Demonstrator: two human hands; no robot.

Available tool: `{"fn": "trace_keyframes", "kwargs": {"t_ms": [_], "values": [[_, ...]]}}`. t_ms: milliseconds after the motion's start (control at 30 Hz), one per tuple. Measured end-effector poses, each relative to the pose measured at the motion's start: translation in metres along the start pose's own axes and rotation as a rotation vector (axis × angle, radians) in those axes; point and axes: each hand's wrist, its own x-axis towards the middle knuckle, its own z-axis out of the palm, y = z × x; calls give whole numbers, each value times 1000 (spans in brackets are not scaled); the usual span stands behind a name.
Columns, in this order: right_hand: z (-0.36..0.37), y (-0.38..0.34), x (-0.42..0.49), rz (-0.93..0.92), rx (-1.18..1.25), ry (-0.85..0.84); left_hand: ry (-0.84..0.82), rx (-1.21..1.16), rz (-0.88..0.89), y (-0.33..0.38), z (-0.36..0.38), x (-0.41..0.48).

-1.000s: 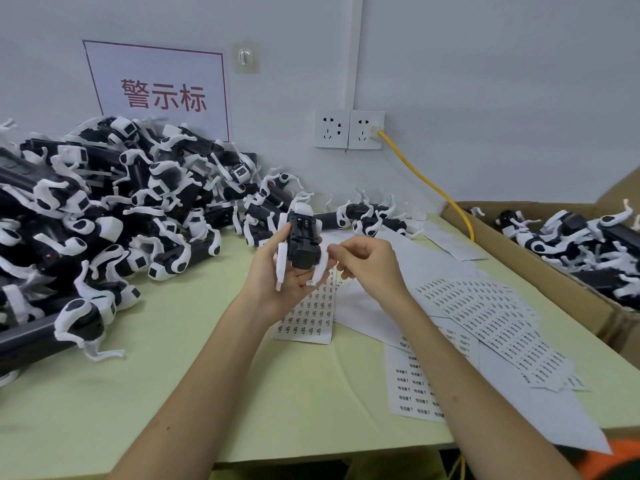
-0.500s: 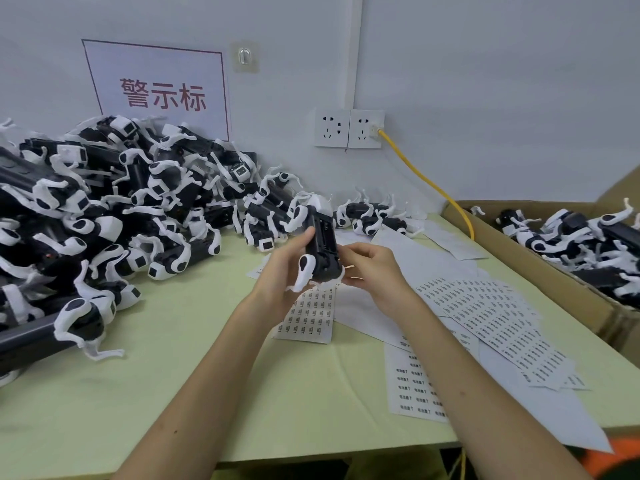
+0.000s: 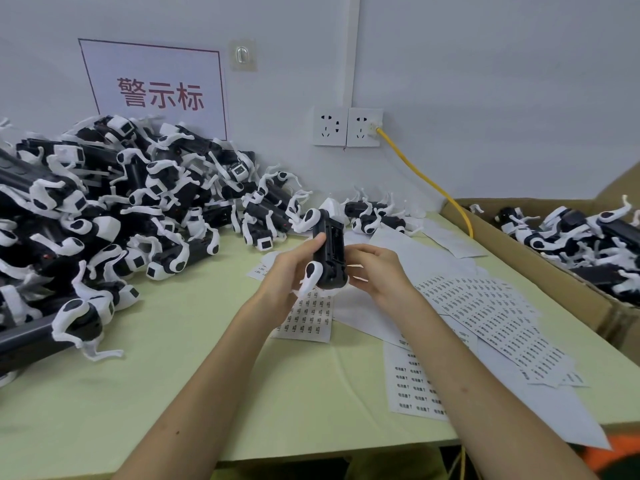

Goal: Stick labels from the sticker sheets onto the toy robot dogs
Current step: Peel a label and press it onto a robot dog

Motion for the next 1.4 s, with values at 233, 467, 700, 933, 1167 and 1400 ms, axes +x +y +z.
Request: {"fn": "trace_keyframes", "kwargs": {"t_ms": [233,467,700,933,1167,1400], "values": [[0,1,1,-12,-10,35,30,160,15,-3,4,-2],[1,-5,0,-119,141,19,195,-184,52,3,0,1],[4,-11,-6,-69,199,-187,312,-458,24,3,-15,4],[4,-13,-10,-22,327,-302,348,-552,-28,-2,-17,8],[14,-6,-15,57,367,-497,328,-734,79,-2,-17,8],[31,6,-24,150,354,-587,238,-734,81,-3,-13,8]]}}
